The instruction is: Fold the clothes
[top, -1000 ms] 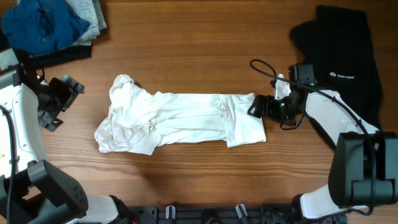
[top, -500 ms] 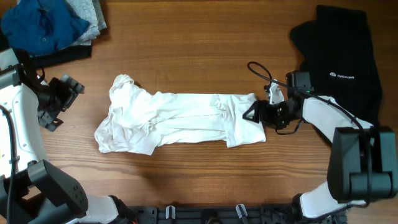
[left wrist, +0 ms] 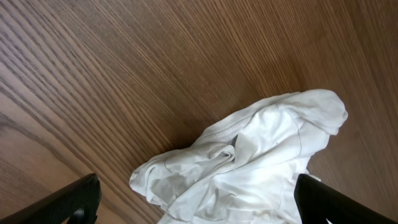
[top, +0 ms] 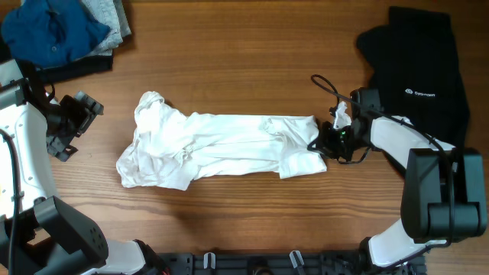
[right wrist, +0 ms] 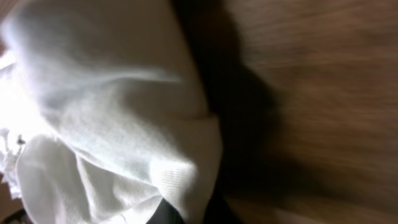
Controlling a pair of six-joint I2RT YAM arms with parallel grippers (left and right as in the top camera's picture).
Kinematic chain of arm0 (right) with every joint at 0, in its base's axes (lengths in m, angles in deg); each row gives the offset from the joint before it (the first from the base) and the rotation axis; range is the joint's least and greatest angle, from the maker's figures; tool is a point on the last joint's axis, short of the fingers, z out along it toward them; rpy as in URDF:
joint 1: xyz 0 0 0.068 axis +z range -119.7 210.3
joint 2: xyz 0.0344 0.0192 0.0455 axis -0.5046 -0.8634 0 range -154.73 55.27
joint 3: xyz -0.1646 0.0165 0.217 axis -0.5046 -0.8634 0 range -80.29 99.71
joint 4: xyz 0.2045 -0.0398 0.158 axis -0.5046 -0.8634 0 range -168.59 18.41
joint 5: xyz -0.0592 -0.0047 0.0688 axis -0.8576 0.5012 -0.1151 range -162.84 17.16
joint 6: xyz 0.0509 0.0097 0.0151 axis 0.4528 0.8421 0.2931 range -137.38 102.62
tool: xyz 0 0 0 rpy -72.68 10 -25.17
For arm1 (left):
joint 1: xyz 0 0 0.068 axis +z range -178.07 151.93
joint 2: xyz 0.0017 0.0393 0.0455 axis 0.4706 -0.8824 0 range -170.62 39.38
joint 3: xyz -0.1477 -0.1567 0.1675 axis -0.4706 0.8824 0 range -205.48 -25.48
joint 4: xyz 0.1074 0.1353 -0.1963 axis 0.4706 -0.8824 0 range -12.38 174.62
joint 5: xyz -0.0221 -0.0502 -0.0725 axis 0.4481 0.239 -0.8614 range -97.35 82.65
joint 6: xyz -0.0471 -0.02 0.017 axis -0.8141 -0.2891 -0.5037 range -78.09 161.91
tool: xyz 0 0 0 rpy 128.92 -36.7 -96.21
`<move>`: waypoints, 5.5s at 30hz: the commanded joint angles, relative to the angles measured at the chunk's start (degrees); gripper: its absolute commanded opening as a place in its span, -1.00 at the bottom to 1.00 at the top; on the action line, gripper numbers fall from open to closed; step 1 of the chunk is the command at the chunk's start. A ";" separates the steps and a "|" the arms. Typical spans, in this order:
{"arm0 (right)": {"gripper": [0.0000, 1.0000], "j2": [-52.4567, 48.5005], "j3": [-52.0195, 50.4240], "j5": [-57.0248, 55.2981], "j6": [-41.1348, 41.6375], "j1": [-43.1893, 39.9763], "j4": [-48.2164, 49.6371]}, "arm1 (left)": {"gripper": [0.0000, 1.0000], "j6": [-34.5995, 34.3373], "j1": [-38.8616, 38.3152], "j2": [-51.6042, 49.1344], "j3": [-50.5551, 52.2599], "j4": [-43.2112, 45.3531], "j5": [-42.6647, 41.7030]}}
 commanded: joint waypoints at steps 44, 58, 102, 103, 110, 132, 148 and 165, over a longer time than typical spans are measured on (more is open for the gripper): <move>-0.91 5.64 17.38 -36.22 14.40 24.24 -16.06 | 1.00 0.72 0.31 0.52 -0.83 0.63 -0.68; -0.32 2.29 17.35 -27.04 10.19 27.08 -12.74 | 1.00 0.72 0.31 0.52 -0.83 0.63 -0.68; -0.79 -11.56 30.53 -16.81 3.52 17.25 -15.19 | 0.99 0.72 0.31 0.52 -0.83 0.83 -0.68; -0.76 -11.58 30.53 -16.72 3.15 17.66 -14.99 | 1.00 0.72 0.31 0.52 -0.83 0.83 -0.68; -0.64 -13.11 30.51 -17.49 1.40 19.63 -15.85 | 1.00 0.72 0.31 0.52 -0.83 0.83 -0.68; -0.84 -15.06 28.87 -12.20 -4.72 22.05 -25.73 | 1.00 0.72 0.31 0.52 -0.83 1.03 -0.68; -0.78 -8.00 30.45 -20.85 -0.37 21.99 -32.44 | 0.99 0.72 0.31 0.52 -0.83 1.46 -0.68; -0.44 -1.46 20.98 -13.38 -2.95 21.99 -32.72 | 0.99 0.72 0.31 0.52 -0.81 1.64 -0.68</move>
